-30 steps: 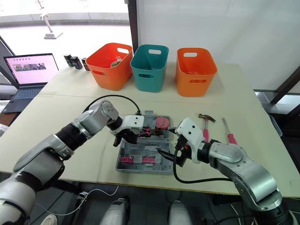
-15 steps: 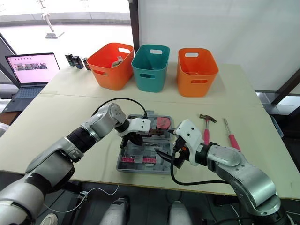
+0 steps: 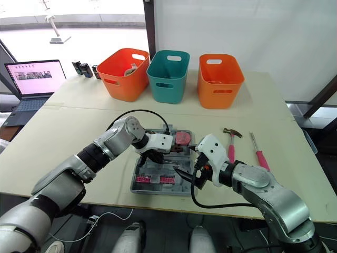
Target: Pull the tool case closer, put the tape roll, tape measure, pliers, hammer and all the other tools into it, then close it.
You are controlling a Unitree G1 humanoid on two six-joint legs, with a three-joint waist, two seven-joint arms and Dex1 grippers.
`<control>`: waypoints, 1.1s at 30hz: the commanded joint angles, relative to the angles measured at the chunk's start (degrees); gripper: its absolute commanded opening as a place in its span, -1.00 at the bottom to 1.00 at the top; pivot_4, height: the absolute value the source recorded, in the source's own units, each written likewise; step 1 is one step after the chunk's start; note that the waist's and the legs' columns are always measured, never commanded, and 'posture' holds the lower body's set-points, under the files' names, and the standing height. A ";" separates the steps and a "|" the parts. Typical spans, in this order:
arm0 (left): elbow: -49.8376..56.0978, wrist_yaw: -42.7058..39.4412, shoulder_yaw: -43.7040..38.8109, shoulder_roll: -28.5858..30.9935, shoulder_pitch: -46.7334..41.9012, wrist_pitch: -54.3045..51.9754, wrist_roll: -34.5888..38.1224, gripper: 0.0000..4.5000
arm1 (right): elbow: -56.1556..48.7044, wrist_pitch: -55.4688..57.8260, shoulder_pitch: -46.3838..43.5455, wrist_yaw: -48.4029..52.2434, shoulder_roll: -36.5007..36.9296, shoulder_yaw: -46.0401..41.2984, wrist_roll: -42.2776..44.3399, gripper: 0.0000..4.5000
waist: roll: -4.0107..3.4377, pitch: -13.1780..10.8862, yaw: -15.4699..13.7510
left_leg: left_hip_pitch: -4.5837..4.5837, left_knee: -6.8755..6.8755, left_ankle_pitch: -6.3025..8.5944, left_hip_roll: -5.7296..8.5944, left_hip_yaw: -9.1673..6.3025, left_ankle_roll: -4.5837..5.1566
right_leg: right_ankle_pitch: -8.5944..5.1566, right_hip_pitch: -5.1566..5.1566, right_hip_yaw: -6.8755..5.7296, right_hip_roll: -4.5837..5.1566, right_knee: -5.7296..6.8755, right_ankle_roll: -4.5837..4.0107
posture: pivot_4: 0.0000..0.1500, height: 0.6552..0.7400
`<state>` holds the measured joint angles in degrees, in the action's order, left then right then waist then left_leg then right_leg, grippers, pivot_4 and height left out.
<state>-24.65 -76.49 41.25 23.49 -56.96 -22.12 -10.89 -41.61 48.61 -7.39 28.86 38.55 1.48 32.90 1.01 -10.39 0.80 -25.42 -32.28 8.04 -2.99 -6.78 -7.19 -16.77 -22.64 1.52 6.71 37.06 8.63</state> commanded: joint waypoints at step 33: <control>0.37 1.37 -0.90 0.20 -0.31 -2.44 -4.22 -0.98 | -2.73 0.42 -1.18 -1.01 -1.57 -0.45 1.71 1.00 | 0.00 0.00 0.01 | 0.06 -0.06 0.00 0.00 -0.01 0.00 | 0.00 0.08 0.00 0.00 0.04 0.01 | 1.00 1.00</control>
<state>-24.08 -75.44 41.19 23.50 -55.99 -25.30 -13.43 -41.64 49.40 -7.96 28.03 37.12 1.56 34.05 1.00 -10.38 0.81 -25.36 -32.35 8.04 -2.99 -6.79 -7.19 -16.77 -22.56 1.52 6.71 37.10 8.64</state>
